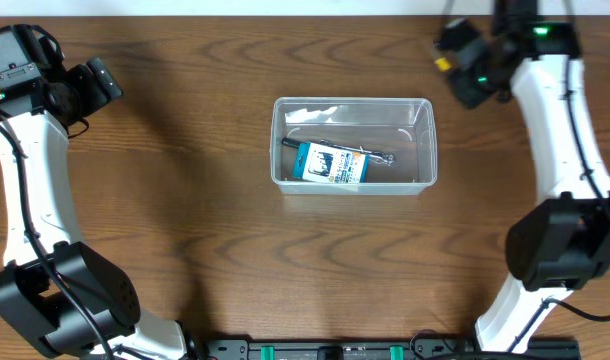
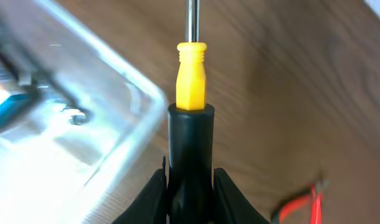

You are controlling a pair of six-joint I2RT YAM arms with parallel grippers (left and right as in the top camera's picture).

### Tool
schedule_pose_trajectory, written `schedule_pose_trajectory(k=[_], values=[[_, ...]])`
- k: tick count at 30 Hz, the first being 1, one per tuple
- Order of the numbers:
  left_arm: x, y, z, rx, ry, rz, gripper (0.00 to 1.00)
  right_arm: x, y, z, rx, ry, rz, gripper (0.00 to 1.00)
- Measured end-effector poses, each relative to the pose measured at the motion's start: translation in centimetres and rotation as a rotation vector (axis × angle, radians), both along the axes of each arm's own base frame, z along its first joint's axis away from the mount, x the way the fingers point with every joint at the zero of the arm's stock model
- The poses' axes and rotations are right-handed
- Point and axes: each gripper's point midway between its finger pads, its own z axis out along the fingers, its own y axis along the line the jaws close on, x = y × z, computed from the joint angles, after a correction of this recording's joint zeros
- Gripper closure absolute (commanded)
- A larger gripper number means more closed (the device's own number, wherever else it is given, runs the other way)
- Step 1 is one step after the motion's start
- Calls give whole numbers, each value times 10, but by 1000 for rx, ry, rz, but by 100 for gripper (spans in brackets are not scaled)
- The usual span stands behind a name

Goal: Pack container
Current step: 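Carry the screwdriver with the right gripper into the container and release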

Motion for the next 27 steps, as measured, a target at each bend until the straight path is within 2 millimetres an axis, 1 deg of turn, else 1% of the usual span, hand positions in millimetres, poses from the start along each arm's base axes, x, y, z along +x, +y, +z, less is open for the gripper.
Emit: schedule_pose_trajectory(k=[3,6,8,10,13,16,24,26,27], values=[[0,0,0,0,0,0,2,-7,36,-1,-21,5,137,99],[0,0,0,0,0,0,2,-13,66,-1,-42,-3,263,99],[0,0,0,0,0,0,2,-17,82,-1,-54,-8,333,98],[0,0,0,0,0,0,2,-19,91,-1,-66,-12,388,98],[0,0,0,0,0,0,2,-21,100,-6,-83,-11,455,98],[0,0,0,0,0,0,2,-19,102,-18,-93,11,482,98],[0,0,0,0,0,0,2,-17,104,-89,-99,166,510,96],[0,0,0,0,0,0,2,-19,106,-101,-85,194,515,92],[0,0,0,0,0,0,2,-19,107,-105,-78,202,517,85]])
